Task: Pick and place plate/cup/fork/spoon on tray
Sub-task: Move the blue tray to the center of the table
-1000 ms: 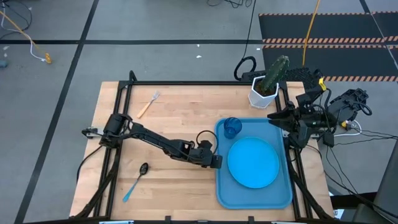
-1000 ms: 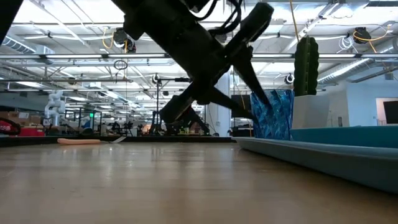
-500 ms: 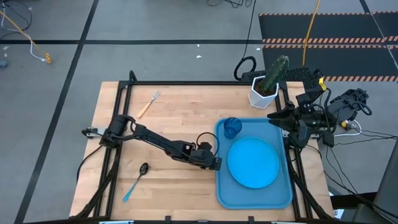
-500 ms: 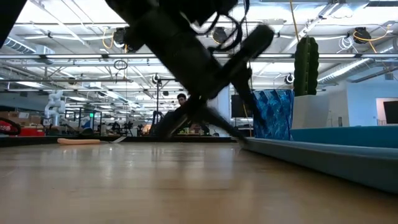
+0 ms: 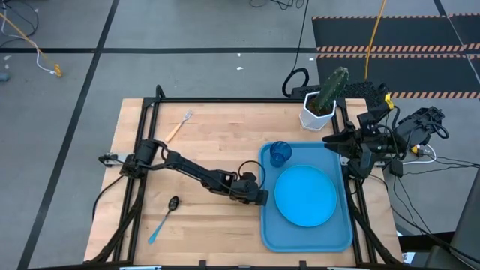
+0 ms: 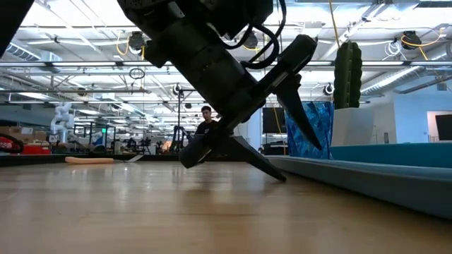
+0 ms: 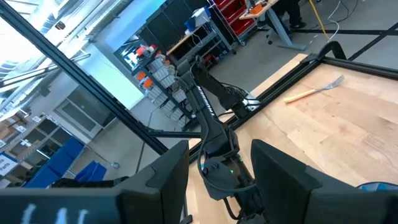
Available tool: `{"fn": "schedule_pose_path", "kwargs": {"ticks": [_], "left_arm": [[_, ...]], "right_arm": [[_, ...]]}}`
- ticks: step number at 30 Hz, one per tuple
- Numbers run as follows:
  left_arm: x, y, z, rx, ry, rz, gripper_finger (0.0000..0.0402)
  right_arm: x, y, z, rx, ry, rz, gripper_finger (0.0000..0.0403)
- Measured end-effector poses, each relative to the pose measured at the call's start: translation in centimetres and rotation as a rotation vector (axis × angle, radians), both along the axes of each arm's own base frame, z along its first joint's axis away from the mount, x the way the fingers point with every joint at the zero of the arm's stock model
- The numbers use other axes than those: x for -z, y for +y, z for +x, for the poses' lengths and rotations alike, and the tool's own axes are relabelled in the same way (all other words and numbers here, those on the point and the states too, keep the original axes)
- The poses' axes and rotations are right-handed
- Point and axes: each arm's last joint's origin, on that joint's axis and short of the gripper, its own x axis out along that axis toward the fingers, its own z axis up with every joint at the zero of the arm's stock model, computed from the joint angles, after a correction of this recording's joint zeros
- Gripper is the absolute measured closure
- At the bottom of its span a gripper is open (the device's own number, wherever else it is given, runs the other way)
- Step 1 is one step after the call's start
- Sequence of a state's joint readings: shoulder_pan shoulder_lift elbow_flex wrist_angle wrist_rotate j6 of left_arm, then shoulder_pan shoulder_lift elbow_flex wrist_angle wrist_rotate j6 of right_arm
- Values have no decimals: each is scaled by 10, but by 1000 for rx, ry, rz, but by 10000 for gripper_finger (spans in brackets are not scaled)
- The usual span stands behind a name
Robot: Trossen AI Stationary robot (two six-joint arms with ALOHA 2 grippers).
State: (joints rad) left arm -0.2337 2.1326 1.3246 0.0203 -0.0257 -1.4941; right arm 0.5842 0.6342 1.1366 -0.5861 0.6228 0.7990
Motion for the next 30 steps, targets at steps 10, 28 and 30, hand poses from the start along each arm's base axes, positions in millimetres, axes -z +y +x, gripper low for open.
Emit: {"fn": "schedule_pose_path", "kwargs": {"ticks": [10, 28, 30], "left_arm": [[3, 1, -1, -11, 26, -3, 160], [4, 2, 0, -25, 10, 10, 221], [4, 2, 2, -26, -11, 12, 244]], "right_arm": [[0, 0, 0, 0, 0, 0, 236], [0, 0, 0, 3, 0, -1, 236], [0, 0, 0, 4, 0, 0, 236]]}}
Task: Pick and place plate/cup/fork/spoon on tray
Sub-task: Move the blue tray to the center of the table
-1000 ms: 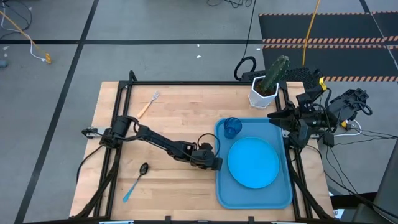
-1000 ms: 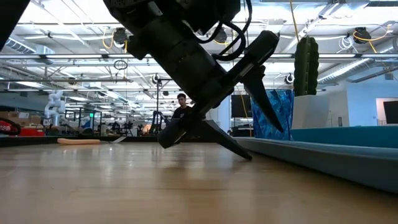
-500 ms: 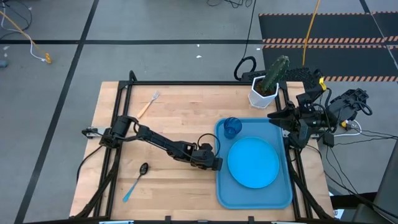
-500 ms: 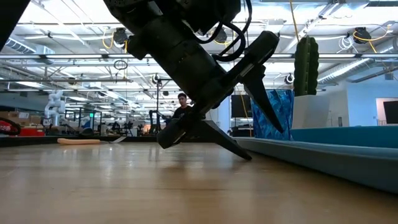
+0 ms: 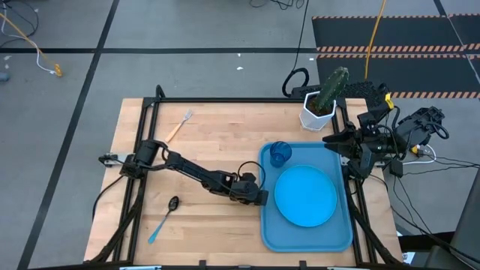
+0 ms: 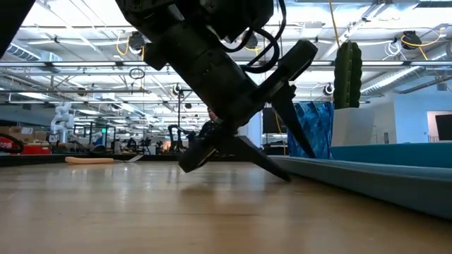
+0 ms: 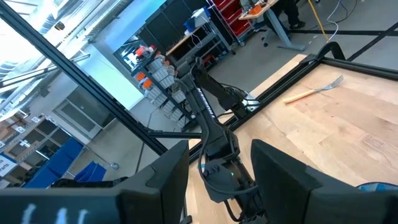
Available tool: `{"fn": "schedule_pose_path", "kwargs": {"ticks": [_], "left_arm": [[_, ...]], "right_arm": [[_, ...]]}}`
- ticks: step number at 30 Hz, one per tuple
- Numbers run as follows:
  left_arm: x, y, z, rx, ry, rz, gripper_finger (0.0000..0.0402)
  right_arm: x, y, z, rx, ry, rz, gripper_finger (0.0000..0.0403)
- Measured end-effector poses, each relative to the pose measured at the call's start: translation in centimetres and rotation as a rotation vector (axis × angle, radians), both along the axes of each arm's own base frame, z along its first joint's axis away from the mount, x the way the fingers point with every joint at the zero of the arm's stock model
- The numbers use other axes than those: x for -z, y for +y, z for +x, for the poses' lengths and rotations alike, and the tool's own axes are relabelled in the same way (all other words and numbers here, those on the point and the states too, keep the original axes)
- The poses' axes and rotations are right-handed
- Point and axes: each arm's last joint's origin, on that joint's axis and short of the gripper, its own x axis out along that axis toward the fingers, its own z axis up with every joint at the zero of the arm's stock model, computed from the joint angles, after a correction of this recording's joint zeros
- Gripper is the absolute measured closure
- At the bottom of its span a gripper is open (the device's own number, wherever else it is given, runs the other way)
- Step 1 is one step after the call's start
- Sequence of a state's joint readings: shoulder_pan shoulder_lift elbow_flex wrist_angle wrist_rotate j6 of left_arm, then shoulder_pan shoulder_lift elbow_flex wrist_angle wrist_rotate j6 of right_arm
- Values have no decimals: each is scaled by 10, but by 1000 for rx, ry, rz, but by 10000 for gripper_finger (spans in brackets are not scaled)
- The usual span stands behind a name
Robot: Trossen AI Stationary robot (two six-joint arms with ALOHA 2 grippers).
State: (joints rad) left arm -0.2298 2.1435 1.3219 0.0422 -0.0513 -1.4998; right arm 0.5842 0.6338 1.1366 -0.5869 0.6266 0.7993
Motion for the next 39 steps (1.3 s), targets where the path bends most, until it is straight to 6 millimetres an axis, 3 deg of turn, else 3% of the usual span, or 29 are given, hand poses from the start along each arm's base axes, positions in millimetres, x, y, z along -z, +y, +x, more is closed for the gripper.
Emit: {"fn": "schedule_pose_path", "kwargs": {"ticks": [6, 34, 39], "left_arm": [[-3, 0, 4, -7, -63, 16, 283], [-1, -1, -1, 26, 11, -5, 287], [-1, -1, -1, 34, 8, 0, 319]], "right_arm": [[0, 0, 0, 0, 0, 0, 236], [0, 0, 0, 0, 2, -5, 236], [2, 0, 0, 1, 15, -6, 236]]}}
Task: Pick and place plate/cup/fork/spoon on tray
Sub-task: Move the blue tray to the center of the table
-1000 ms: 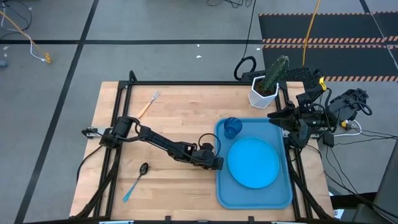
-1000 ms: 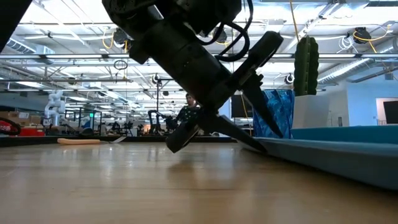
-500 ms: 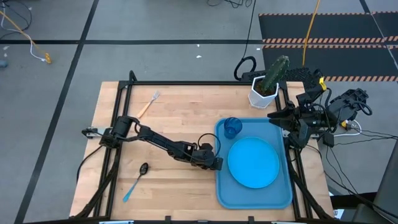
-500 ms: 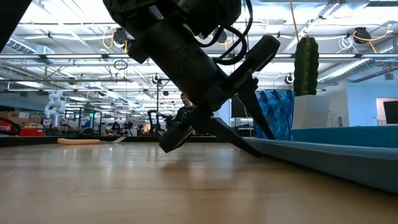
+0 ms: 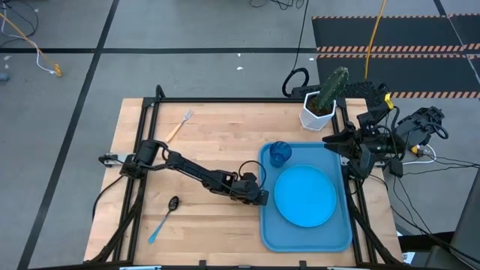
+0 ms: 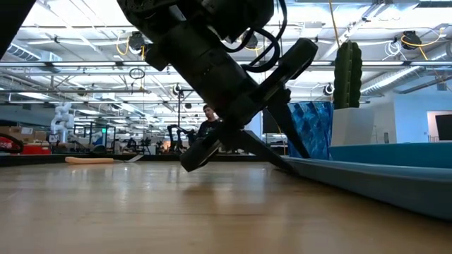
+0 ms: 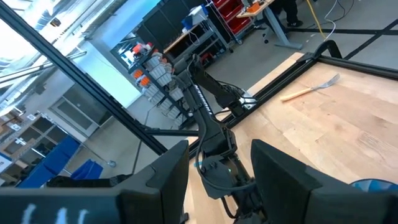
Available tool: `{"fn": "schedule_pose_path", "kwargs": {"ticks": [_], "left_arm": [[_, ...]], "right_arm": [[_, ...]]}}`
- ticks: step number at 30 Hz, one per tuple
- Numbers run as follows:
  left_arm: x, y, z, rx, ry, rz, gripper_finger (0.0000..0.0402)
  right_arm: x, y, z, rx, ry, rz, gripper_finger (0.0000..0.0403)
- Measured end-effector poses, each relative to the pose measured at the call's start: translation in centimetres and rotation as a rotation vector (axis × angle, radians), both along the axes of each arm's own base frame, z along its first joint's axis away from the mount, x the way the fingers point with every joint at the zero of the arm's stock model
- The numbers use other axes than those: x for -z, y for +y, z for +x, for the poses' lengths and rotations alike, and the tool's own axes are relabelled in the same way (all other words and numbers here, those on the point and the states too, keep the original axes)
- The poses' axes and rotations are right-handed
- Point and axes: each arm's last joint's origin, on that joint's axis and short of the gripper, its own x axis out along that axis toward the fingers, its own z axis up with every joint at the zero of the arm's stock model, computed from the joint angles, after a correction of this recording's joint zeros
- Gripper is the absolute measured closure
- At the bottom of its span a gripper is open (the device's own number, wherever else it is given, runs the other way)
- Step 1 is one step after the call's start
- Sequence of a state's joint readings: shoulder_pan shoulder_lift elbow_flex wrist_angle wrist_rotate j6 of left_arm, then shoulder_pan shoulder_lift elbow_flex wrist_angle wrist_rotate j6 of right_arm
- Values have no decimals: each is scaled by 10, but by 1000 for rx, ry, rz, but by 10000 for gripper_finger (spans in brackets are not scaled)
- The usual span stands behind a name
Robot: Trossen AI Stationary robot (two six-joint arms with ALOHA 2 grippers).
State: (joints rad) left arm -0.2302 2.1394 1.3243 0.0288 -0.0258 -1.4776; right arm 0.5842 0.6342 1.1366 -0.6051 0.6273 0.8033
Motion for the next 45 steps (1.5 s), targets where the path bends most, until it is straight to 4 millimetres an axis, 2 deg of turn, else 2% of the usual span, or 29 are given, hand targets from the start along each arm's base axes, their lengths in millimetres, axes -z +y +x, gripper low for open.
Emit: {"fn": "schedule_pose_path", "kwargs": {"ticks": [6, 9, 15, 24, 36, 39, 45], "left_arm": [[-1, 2, 1, 35, 2, -25, 368], [-1, 2, 1, 45, 3, -28, 365], [1, 7, -1, 96, 37, -39, 327], [3, 6, -3, 156, 74, -63, 347], [3, 8, -8, 224, 116, -44, 333], [3, 11, -10, 240, 143, -34, 333], [-11, 25, -23, 281, 238, 35, 332]], "right_arm": [[0, 0, 0, 0, 1, 2, 236], [0, 0, 0, 0, 1, 2, 236], [0, 0, 0, 1, 1, 3, 236], [1, 0, 0, 3, 6, 17, 236], [1, 0, 0, 3, 6, 17, 236], [1, 0, 0, 3, 6, 17, 236], [1, 0, 0, 3, 10, 14, 236]]}}
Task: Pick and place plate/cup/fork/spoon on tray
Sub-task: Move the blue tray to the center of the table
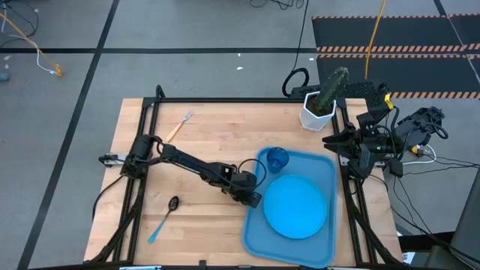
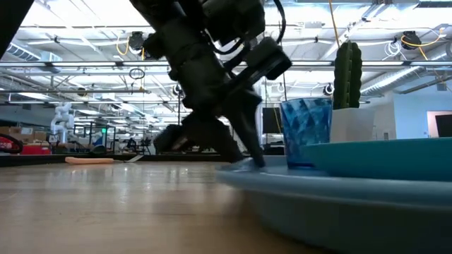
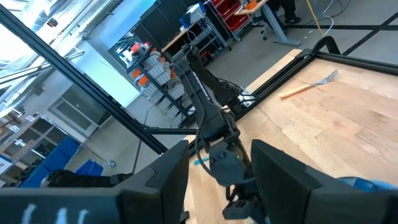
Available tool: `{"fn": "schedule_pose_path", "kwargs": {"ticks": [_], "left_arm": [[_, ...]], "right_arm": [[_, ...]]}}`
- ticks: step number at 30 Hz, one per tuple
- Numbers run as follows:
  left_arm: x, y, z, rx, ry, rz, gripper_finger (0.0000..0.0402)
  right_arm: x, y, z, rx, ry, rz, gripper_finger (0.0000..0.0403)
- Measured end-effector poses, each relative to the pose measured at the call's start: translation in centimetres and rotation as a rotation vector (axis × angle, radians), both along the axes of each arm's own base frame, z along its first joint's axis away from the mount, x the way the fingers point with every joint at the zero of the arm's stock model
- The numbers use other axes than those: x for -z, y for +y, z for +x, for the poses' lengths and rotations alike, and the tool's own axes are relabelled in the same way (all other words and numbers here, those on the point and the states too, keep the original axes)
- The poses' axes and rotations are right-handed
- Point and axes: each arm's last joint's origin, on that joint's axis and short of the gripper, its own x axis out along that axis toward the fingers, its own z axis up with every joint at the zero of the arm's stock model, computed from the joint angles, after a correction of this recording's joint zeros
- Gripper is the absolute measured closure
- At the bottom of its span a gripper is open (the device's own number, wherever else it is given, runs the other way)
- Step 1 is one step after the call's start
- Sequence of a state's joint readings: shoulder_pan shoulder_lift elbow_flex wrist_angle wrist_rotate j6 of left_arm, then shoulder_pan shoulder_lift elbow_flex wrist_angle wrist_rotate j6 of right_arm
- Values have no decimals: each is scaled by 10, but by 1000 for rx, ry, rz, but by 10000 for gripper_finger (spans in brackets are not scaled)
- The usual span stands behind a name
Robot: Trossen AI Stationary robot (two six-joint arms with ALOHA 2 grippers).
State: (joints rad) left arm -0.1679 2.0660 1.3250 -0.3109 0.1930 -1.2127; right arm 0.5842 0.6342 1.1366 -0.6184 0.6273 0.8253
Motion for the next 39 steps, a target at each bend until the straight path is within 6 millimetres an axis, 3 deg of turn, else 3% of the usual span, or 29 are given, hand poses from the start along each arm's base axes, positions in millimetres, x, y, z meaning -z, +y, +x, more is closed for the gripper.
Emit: {"fn": "schedule_pose_path", "kwargs": {"ticks": [18, 39], "left_arm": [[-24, 47, -31, 162, 189, 165, 332], [-24, 102, -35, 334, 171, 275, 332]], "right_arm": [[1, 0, 0, 3, 7, -7, 236], [2, -2, 0, 59, 12, -19, 236]]}}
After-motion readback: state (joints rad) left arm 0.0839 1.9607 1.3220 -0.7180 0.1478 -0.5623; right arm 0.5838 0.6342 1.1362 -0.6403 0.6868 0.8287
